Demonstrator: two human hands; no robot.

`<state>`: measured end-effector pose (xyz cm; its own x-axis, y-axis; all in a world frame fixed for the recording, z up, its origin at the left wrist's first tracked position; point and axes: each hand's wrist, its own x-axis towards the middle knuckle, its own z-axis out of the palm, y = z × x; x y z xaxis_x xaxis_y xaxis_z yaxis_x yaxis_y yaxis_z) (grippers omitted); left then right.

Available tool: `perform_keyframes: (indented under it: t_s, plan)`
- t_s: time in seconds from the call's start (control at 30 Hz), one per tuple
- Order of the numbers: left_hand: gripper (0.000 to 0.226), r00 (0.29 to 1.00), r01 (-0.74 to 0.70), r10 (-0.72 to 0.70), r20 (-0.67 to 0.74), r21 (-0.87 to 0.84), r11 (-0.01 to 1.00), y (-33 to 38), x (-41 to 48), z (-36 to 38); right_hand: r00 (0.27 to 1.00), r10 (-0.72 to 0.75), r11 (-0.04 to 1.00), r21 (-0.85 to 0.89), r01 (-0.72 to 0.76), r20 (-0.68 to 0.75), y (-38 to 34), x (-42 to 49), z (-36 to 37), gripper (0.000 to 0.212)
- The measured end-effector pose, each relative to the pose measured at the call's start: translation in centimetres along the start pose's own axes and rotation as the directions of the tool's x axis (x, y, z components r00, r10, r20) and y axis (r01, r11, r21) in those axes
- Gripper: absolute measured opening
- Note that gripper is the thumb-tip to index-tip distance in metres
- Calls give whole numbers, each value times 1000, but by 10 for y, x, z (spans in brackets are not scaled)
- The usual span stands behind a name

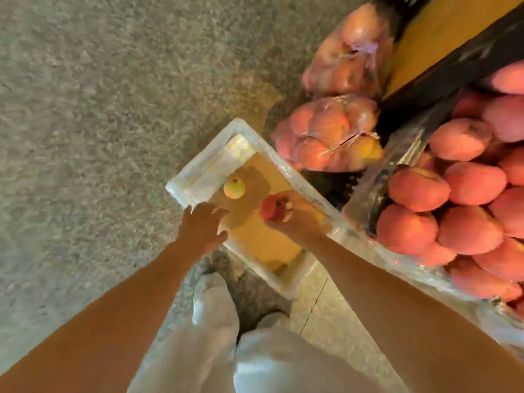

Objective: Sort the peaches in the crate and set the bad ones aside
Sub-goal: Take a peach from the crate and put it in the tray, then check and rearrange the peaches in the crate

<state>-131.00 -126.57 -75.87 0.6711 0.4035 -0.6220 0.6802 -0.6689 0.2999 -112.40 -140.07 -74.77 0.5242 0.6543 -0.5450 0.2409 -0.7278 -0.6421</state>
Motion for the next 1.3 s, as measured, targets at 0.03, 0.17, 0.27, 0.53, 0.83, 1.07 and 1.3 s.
perform_keyframes:
  t_s: [0.03,0.17,0.27,0.53,0.83,1.07,1.3]
  plan:
    - [57,1000,2,-2,-15,14,1000,-8,11,26,1000,-4,1000,-24,5,7,15,12,16,69]
    - [52,994,11,-9,-112,12,1000,-40,43,102,997,5,994,-106,4,83,65,58,69,70]
    - [46,990,-3,4,-142,11,1000,-52,55,128,995,12,990,-138,1,96,86,79,97,71]
    - [34,979,-52,53,-199,8,999,-56,59,135,994,4,973,-232,21,110,97,92,130,74]
    - [43,994,80,-78,-72,28,996,-23,27,68,974,119,957,-282,-61,191,64,57,88,79]
    - [29,988,11,-39,-149,-189,982,45,-42,-72,980,23,999,-38,-16,197,-39,-22,-12,28]
    - [20,942,-120,16,-335,-292,949,124,-119,-272,990,-142,983,118,139,15,-195,-104,-157,15]
